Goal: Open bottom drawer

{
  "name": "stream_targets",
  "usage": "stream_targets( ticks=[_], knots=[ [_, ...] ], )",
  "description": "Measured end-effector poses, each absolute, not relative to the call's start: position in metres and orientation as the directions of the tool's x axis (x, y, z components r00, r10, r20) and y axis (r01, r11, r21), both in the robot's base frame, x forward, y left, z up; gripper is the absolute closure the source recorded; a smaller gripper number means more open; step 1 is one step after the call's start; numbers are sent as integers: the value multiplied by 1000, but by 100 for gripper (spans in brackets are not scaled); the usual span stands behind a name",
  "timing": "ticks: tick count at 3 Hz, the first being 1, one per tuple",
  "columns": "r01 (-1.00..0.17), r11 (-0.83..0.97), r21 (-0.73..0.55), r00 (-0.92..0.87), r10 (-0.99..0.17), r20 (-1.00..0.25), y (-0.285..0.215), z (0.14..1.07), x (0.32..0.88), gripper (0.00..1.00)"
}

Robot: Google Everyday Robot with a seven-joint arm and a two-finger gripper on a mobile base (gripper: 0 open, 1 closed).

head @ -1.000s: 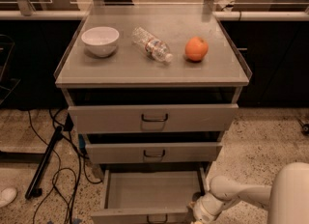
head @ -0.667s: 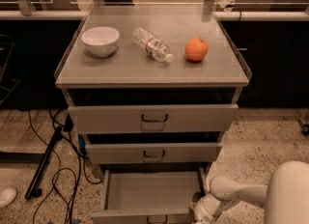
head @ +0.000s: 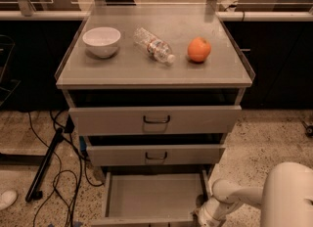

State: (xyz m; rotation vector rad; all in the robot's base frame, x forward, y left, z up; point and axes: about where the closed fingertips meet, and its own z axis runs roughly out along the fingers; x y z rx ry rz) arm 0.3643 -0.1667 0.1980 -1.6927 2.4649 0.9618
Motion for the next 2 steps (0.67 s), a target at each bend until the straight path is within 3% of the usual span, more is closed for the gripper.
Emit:
stream_targets(
  ticks=[2],
  knots=[
    [-871,263,415,-427,-823,-375,-178,243,377,0]
  ],
)
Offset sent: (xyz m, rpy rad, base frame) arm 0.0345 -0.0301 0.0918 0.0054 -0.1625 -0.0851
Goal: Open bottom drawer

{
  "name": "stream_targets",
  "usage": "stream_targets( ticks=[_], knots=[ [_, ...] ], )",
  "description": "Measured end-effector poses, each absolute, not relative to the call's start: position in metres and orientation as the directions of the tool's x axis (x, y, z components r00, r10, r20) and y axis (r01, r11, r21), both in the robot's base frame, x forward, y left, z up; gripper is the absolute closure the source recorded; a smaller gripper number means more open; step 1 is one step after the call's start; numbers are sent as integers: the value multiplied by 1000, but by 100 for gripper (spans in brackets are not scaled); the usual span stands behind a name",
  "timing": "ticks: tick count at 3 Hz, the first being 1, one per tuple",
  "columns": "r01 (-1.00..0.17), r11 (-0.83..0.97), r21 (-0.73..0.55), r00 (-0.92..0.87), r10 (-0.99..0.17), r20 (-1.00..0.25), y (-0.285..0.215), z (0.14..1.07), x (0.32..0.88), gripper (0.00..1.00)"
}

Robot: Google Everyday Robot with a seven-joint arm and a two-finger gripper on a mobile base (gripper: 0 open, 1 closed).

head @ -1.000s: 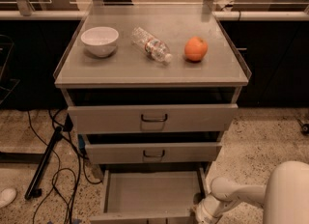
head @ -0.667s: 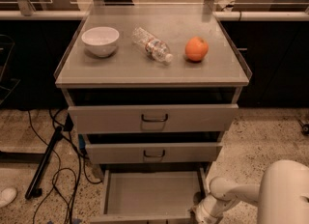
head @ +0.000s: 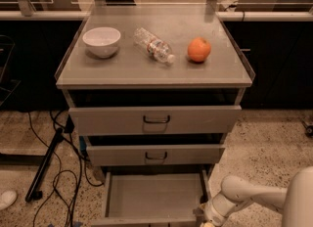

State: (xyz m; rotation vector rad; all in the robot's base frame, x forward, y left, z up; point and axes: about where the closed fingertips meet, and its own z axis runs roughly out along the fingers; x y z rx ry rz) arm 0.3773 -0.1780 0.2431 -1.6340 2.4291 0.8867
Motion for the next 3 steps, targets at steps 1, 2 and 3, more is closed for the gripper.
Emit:
stream_targets(
  ticks=[1,2,3],
  knots=[
    [-867,367,338,-483,-788,-382,-224,290,383,0],
    [-791,534,299,-612,-699,-371,-303,304,387,0],
    [-782,555,286,-624,-686,-375,-314,306,392,0]
  ],
)
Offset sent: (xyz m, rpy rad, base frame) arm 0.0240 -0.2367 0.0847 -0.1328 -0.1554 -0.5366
